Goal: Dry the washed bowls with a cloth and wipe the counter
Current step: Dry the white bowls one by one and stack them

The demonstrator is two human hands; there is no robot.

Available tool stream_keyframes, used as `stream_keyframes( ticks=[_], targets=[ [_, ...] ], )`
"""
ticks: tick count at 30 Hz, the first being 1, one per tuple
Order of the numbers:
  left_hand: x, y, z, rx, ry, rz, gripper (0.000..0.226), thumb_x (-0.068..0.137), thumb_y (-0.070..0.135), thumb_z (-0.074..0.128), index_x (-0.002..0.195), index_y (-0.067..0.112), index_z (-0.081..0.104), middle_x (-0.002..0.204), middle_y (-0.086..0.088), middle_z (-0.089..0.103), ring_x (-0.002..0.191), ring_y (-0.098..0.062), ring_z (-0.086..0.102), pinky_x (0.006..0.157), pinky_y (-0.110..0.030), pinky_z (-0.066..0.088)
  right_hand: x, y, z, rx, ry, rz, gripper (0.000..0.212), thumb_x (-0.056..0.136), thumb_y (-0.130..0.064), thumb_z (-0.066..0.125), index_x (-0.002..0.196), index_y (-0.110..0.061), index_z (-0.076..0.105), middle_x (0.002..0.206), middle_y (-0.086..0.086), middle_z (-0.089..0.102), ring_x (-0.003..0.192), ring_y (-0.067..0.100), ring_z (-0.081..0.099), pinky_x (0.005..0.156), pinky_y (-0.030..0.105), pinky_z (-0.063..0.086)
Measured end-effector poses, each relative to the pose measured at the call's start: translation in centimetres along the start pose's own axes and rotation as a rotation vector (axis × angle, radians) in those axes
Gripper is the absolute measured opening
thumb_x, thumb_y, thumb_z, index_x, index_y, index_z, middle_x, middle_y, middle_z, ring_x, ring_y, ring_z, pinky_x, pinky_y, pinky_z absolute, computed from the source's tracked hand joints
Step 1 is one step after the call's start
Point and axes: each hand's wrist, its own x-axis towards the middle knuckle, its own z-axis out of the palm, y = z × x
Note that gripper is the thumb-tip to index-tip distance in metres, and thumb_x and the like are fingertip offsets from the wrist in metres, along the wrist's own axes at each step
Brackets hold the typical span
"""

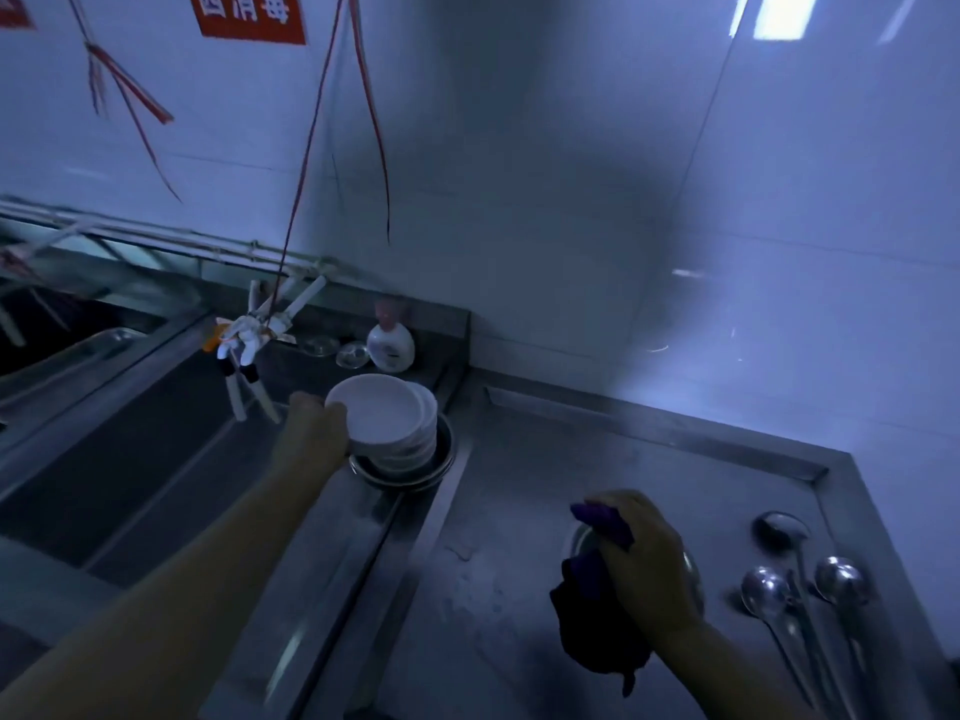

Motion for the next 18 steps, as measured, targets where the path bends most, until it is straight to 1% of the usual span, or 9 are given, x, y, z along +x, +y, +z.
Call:
stream_keyframes(
  ticks=[1, 3, 5, 8, 10, 12, 14, 18],
  targets=[
    [1.5, -0.2, 0.2, 0.007, -0.018, 0.003, 0.027, 0.084, 0.028, 0.04, 0.099, 0.006, 0.038, 0.08, -0.019, 0.058, 0.064, -0.032, 0.057, 0.057, -0.036, 0.048, 0.2, -0.3, 0.9, 0.0, 0.022, 0.04, 0.037, 0.07, 0.023, 0.065, 0.088, -0.009, 0.071, 0.084, -0.004, 0.062, 0.078, 0.011, 0.06, 0.076, 0.004, 0.04],
    [3.9, -0.5, 0.8, 0.02, -0.052, 0.017, 0.021, 0.087, 0.024, 0.039, 0.098, 0.007, 0.036, 0.082, -0.021, 0.057, 0.066, -0.032, 0.055, 0.058, -0.037, 0.046, 0.6, -0.5, 2.4, 0.024, 0.067, 0.134, 0.037, 0.071, 0.023, 0.064, 0.087, -0.01, 0.071, 0.084, -0.009, 0.062, 0.08, 0.01, 0.061, 0.075, 0.002, 0.04],
    [5.9, -0.6, 1.6, 0.015, -0.085, 0.043, 0.013, 0.09, 0.019, 0.039, 0.095, 0.008, 0.036, 0.087, -0.022, 0.055, 0.072, -0.034, 0.054, 0.06, -0.039, 0.044, 0.9, -0.4, 3.8, 0.045, 0.111, 0.23, 0.036, 0.071, 0.023, 0.063, 0.087, -0.009, 0.071, 0.084, -0.008, 0.064, 0.081, 0.011, 0.062, 0.074, 0.001, 0.039],
    [8.1, -0.7, 2.9, 0.048, -0.135, 0.096, 0.012, 0.093, 0.017, 0.038, 0.097, 0.006, 0.039, 0.091, -0.023, 0.054, 0.076, -0.034, 0.053, 0.061, -0.037, 0.039, 1.3, -0.5, 5.5, 0.069, 0.135, 0.327, 0.034, 0.073, 0.021, 0.064, 0.086, -0.01, 0.073, 0.084, -0.008, 0.066, 0.083, 0.004, 0.061, 0.073, -0.001, 0.038],
    [8.9, -0.7, 3.6, 0.105, -0.148, 0.134, 0.016, 0.094, 0.017, 0.038, 0.101, 0.003, 0.042, 0.096, -0.023, 0.053, 0.079, -0.034, 0.053, 0.061, -0.035, 0.037, 1.5, -0.6, 6.2, 0.121, 0.142, 0.407, 0.036, 0.075, 0.018, 0.063, 0.084, -0.015, 0.072, 0.085, -0.005, 0.067, 0.084, 0.007, 0.062, 0.072, 0.004, 0.041],
    [9.6, -0.8, 4.1, 0.157, -0.15, 0.169, 0.02, 0.095, 0.017, 0.038, 0.105, 0.001, 0.045, 0.1, -0.024, 0.053, 0.084, -0.038, 0.054, 0.064, -0.036, 0.037, 1.7, -0.7, 6.7, 0.158, 0.167, 0.48, 0.037, 0.076, 0.016, 0.063, 0.083, -0.019, 0.071, 0.085, -0.002, 0.067, 0.082, 0.01, 0.062, 0.071, 0.01, 0.044],
    [10.3, -1.0, 4.7, 0.195, -0.149, 0.196, 0.019, 0.096, 0.016, 0.039, 0.105, 0.001, 0.045, 0.103, -0.025, 0.053, 0.085, -0.038, 0.053, 0.066, -0.037, 0.037, 2.0, -0.9, 7.0, 0.152, 0.201, 0.511, 0.038, 0.075, 0.016, 0.063, 0.084, -0.02, 0.069, 0.083, -0.006, 0.066, 0.079, 0.006, 0.061, 0.068, 0.006, 0.042],
    [11.2, -1.6, 5.3, 0.23, -0.142, 0.246, 0.01, 0.095, 0.016, 0.042, 0.092, 0.006, 0.043, 0.098, -0.025, 0.053, 0.077, -0.034, 0.049, 0.064, -0.036, 0.035, 2.4, -1.4, 7.4, 0.13, 0.233, 0.522, 0.039, 0.073, 0.018, 0.063, 0.085, -0.018, 0.068, 0.081, -0.009, 0.065, 0.077, -0.007, 0.059, 0.065, 0.001, 0.039]
  ],
)
